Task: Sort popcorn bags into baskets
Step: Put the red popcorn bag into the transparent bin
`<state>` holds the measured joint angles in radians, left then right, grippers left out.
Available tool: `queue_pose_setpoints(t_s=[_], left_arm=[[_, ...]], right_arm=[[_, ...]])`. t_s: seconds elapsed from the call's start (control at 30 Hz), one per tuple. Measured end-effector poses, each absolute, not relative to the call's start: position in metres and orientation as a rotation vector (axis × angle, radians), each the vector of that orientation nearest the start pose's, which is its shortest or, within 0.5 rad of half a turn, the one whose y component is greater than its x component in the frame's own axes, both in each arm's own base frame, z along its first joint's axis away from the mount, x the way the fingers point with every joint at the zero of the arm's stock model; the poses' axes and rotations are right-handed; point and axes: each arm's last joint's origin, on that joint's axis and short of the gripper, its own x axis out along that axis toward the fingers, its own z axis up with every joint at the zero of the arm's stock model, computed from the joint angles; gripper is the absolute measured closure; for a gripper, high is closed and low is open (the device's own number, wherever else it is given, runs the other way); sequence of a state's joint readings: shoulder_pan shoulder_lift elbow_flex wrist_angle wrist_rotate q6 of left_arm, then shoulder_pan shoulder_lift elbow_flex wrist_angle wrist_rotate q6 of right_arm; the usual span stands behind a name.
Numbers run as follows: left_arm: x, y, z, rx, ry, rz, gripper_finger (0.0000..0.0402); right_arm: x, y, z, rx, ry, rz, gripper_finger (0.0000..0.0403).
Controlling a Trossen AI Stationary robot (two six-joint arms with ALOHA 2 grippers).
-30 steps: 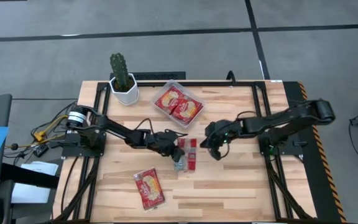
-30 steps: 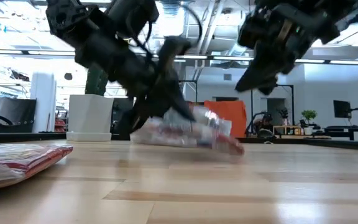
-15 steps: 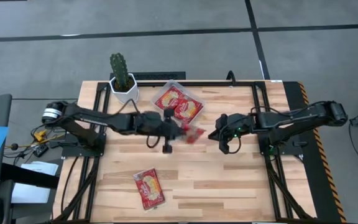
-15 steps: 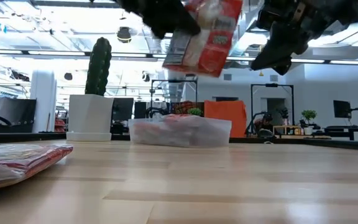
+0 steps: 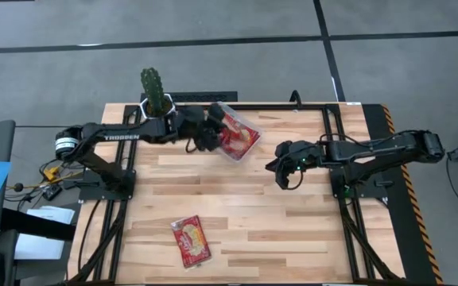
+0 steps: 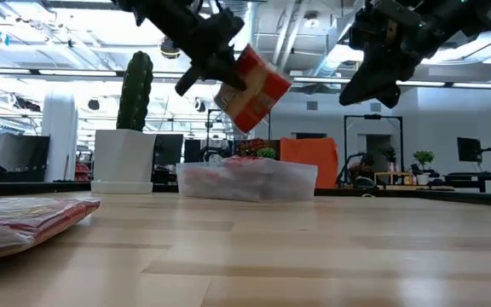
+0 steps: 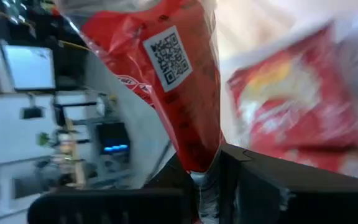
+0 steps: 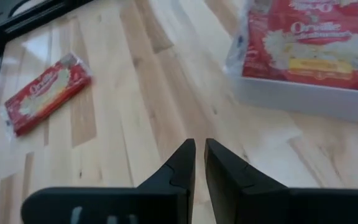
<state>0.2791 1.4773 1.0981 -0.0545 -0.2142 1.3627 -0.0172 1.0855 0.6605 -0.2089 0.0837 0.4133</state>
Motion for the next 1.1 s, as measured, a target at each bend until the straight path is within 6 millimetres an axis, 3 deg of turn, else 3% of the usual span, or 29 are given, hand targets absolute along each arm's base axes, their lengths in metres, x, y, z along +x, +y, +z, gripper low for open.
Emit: queue_pose_setpoints(t_s=[0.2, 0.37, 0.7, 1.1], left_arm=[[0.304, 0.129, 0.272, 1.559, 0.697, -0.024, 0.0397], [0.29, 0.145, 0.244, 1.645, 0.759, -0.168, 0.0396], [0.28, 0.16, 0.239, 1.684, 0.7, -0.225, 0.0385], [0.291, 0.171, 0.21, 1.602, 0.617, -0.326, 0.0333]], right_arm=[[0.222, -0.014, 0.233, 0.41, 0.595, -0.276, 0.034], [0.222, -0.019, 0.233, 0.433, 0.583, -0.319, 0.034], [0.221, -0.033, 0.234, 0.454, 0.561, -0.378, 0.034], [0.22, -0.035, 0.234, 0.496, 0.559, -0.395, 0.034]])
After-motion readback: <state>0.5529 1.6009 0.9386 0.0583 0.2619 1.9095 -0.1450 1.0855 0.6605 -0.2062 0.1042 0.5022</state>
